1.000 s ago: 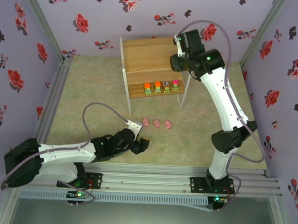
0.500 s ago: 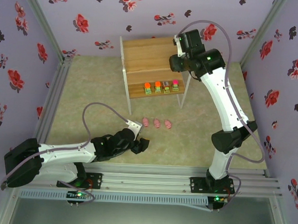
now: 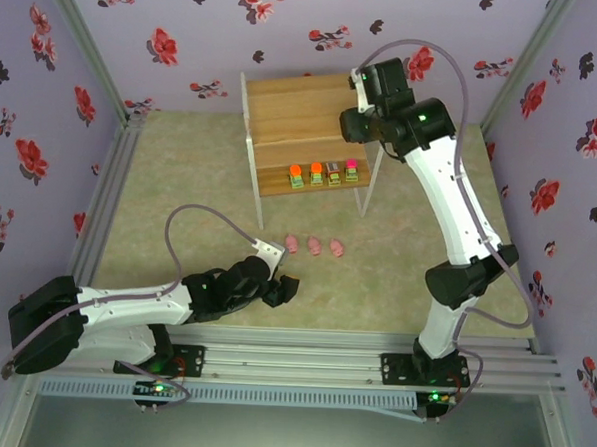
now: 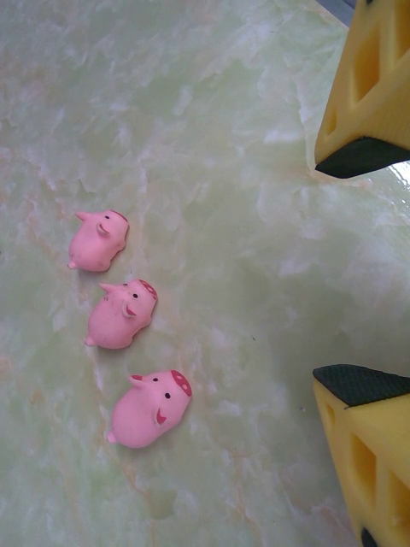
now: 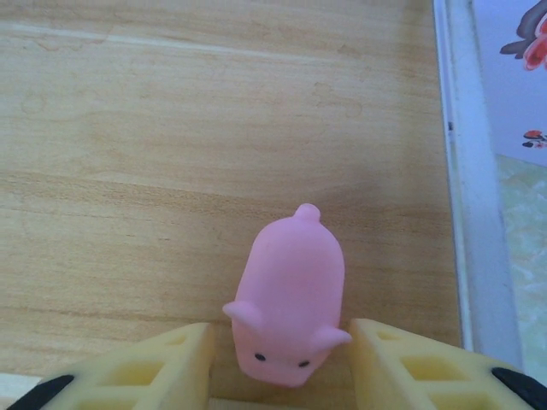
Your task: Place and organize the plastic toys onto the shelf
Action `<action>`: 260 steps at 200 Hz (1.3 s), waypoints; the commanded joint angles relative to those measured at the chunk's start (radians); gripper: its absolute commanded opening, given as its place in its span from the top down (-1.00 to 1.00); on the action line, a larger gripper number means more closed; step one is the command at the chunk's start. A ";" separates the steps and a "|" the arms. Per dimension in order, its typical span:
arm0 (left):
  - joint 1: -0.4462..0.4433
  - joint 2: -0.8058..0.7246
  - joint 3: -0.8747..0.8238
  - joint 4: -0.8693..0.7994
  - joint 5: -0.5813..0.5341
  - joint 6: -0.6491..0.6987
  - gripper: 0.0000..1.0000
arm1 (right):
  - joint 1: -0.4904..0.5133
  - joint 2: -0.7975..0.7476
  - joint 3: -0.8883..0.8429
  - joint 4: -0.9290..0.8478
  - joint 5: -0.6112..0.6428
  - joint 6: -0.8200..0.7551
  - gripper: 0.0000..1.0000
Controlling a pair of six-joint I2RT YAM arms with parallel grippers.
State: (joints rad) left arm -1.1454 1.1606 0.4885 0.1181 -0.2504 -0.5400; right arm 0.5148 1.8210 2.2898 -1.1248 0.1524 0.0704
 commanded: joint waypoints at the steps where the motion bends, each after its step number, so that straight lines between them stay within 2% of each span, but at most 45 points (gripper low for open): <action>1: 0.006 0.008 -0.004 0.003 -0.014 -0.008 -0.28 | -0.002 -0.052 -0.007 0.002 0.002 0.002 0.08; 79: 0.006 0.018 0.010 -0.004 -0.014 -0.003 -0.28 | 0.043 -0.141 -0.098 0.043 0.047 0.033 0.07; 184: 0.028 0.040 0.046 -0.063 -0.059 -0.009 -0.28 | 0.164 -0.387 -0.484 0.204 0.167 0.128 0.08; 260: 0.085 0.057 0.049 -0.072 -0.076 -0.062 -0.28 | 0.196 -0.559 -0.819 0.317 0.175 0.211 0.11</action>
State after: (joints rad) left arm -1.0760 1.2034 0.5098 0.0662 -0.2962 -0.5682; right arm 0.7017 1.3064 1.5486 -0.8646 0.3012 0.2298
